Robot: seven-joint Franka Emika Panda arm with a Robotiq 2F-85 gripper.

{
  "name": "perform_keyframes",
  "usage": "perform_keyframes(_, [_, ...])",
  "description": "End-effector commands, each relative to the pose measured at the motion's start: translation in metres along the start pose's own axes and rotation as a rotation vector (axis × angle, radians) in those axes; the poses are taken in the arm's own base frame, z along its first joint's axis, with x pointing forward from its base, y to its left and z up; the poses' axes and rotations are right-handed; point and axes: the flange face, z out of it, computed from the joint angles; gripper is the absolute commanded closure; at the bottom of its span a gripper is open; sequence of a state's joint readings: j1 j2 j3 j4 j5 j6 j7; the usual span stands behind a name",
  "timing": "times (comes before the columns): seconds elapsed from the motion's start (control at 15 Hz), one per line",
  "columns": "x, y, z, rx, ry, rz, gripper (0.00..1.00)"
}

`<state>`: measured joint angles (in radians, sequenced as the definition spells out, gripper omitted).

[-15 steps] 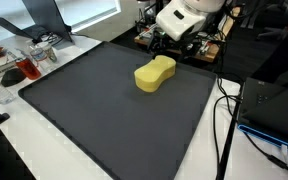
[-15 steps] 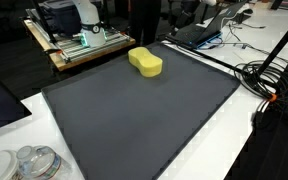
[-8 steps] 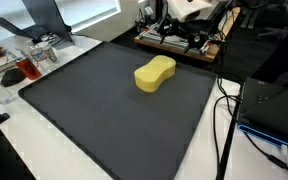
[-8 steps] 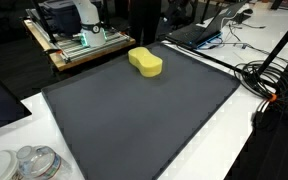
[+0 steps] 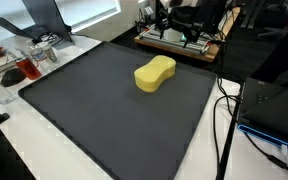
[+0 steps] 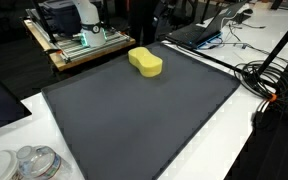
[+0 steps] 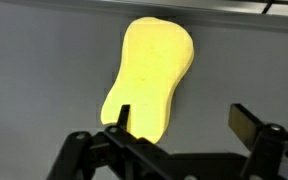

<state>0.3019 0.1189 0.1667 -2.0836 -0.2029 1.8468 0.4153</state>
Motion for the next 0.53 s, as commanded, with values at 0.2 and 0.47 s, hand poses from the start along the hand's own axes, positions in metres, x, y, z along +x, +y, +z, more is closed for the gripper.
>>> perform_keyframes(0.2, [-0.038,0.066,0.038,0.212,0.13,0.12,0.0])
perform_keyframes(0.47, [-0.045,0.112,0.083,0.345,0.204,0.143,0.0])
